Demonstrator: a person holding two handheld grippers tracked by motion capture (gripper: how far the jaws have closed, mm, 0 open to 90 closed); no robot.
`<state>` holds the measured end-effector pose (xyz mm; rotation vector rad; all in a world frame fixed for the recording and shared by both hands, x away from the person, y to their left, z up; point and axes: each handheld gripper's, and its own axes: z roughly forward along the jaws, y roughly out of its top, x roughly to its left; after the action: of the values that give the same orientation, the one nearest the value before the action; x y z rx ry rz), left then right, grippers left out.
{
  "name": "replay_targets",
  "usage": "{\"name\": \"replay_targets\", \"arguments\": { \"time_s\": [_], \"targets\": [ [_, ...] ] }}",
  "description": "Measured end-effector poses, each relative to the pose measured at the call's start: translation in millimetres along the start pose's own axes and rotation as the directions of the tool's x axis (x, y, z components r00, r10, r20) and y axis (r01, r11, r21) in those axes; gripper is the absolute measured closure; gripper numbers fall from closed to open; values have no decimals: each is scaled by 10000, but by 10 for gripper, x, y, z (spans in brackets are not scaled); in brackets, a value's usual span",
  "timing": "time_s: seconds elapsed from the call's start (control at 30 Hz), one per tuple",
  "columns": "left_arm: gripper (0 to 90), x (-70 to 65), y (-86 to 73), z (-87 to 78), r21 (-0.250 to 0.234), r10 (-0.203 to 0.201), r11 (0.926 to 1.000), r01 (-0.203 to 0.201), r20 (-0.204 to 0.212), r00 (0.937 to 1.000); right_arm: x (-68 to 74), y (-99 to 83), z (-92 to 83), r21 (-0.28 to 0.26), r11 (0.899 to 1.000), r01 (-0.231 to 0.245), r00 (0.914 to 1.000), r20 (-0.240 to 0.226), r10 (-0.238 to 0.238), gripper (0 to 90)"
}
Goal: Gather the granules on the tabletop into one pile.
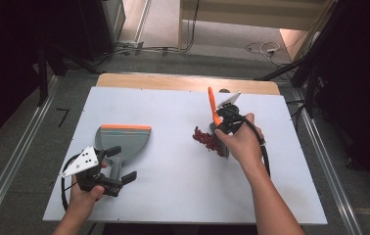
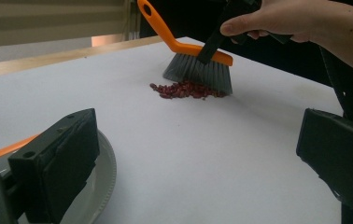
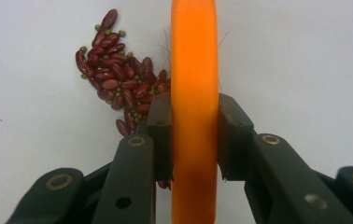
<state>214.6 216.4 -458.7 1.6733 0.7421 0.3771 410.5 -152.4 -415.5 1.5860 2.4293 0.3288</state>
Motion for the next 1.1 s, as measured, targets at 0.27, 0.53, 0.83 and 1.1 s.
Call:
{"name": "replay_targets", "arguments": {
  "time_s": [0.27, 0.53, 0.83, 1.1],
  "targets": [
    [0, 0, -1, 4, 12, 11, 10000, -11, 6, 10000, 78, 37, 16, -83, 9996, 268, 9996, -46, -268, 689],
    [0, 5, -1, -7, 5, 10, 10000, -10, -14, 10000, 46, 48, -28, -279, 9979, 582, 9982, -121, -586, 688],
    [0, 4, -2, 0, 12, -14, 10000, 14, -17, 10000, -42, -93, -244, -663, 9612, 2677, 9613, -491, -2711, 688],
    [0, -7, -6, 22, 78, 12, 10000, -12, 3, 10000, -22, -263, -317, -1208, 9036, 4110, 8860, -1806, -4272, 688]
  ]
}}
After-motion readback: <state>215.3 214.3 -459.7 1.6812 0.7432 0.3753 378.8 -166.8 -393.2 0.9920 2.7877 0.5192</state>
